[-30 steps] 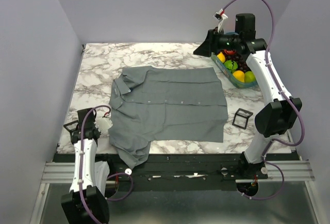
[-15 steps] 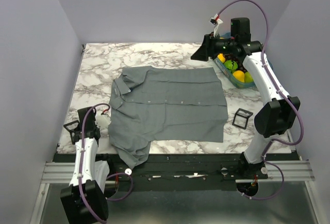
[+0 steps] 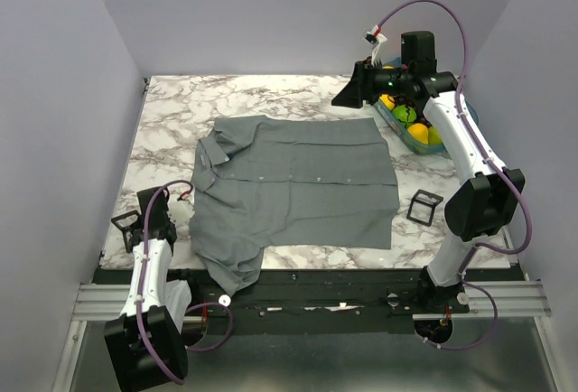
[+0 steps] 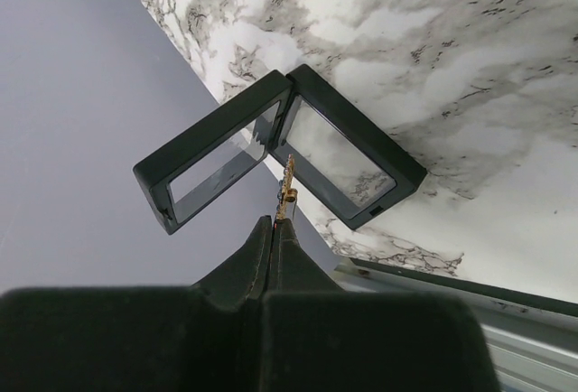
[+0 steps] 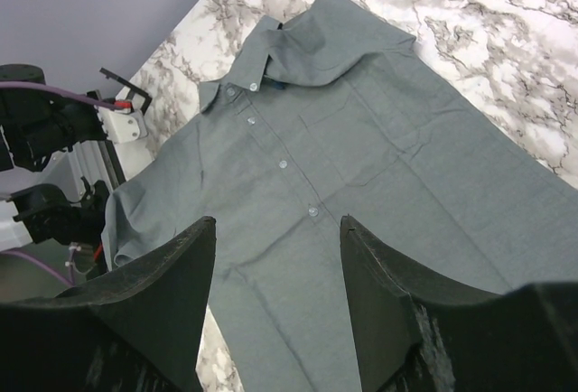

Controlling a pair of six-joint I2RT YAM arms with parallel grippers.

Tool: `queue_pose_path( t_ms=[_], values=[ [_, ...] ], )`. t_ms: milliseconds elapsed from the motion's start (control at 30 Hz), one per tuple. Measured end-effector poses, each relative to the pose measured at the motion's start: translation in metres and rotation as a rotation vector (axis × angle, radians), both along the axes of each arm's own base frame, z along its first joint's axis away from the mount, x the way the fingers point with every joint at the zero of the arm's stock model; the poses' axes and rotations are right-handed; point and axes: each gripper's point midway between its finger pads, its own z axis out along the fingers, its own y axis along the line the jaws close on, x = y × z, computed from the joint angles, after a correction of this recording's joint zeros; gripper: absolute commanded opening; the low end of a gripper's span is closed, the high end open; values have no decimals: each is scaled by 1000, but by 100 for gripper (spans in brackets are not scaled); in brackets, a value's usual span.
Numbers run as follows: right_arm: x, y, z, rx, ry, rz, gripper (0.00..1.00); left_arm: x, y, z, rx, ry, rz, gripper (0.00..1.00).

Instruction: Remove the brooch from the garment

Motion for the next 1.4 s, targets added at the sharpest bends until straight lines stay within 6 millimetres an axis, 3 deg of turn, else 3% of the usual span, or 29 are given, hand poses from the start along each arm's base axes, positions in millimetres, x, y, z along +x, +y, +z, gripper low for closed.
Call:
queue_pose_path(
  t_ms=[300,1400],
  values=[
    [-1,1,-3,-1,8,4,65,-5,-1,-17,-5,36,-6,0],
    [-13,16,-10,10,44,45,65,5,5,-14,15,27,-18,0]
  ],
)
